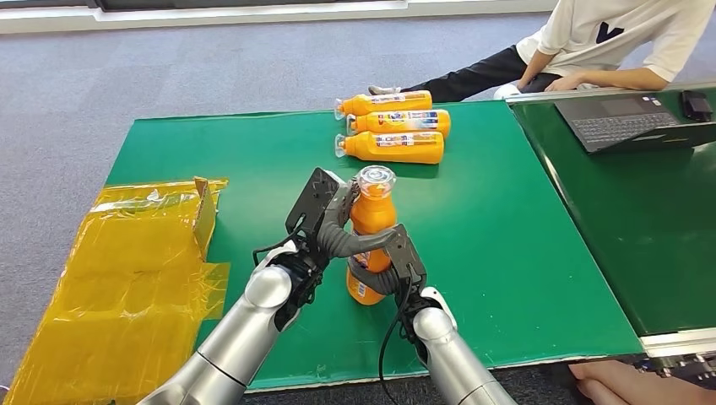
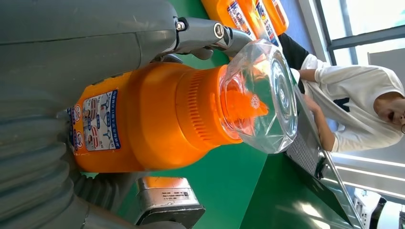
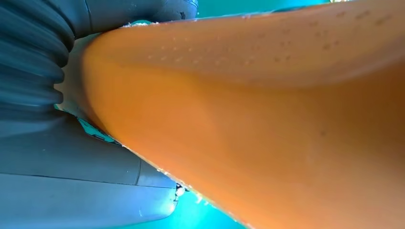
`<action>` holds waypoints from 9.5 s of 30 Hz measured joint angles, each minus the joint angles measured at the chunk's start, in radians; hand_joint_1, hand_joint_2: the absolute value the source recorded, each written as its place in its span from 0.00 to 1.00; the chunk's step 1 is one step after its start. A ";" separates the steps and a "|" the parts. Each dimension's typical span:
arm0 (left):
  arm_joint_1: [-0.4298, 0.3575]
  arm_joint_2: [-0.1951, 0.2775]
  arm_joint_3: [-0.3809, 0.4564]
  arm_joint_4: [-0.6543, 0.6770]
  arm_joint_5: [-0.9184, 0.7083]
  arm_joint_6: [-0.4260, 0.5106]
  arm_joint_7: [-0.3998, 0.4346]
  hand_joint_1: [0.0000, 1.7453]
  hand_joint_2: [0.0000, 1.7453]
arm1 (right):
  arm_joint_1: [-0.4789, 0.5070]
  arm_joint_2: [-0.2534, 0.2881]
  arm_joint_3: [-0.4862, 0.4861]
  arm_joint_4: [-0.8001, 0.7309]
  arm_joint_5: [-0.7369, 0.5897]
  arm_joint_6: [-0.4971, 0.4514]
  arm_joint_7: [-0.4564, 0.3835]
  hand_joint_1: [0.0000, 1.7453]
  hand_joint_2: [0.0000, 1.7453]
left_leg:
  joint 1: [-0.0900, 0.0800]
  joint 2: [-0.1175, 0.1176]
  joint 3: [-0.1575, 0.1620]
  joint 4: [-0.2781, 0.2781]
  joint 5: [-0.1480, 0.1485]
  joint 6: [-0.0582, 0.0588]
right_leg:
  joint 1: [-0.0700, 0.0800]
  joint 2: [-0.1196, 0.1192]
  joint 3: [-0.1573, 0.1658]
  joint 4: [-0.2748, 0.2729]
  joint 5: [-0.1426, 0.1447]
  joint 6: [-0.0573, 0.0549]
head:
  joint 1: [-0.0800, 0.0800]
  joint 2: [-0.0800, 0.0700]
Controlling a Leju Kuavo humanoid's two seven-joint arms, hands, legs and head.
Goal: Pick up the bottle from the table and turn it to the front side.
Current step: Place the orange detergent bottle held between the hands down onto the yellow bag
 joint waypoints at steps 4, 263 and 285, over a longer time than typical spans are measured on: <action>-0.012 -0.004 -0.002 0.020 0.002 -0.009 0.004 0.00 1.00 | 0.000 0.000 -0.003 0.004 0.004 -0.002 0.001 1.00 1.00 | 0.000 0.000 0.000 0.000 0.000 0.000 | 0.000 0.000 0.000 0.000 0.000 0.000 | 0.000 0.000; -0.028 0.038 0.113 -0.050 -0.073 0.034 -0.065 1.00 1.00 | 0.194 -0.037 -0.046 -0.251 0.194 -0.021 0.059 0.00 0.00 | 0.000 0.000 0.001 0.000 0.003 0.000 | 0.000 -0.001 0.002 0.000 0.003 -0.001 | 0.000 0.000; -0.015 0.093 0.154 -0.119 -0.324 0.095 -0.044 1.00 1.00 | 0.256 -0.061 -0.100 -0.344 0.165 -0.029 0.041 0.00 0.00 | 0.000 0.000 0.001 0.000 0.003 0.000 | 0.000 0.000 0.001 0.000 0.003 -0.001 | 0.000 0.000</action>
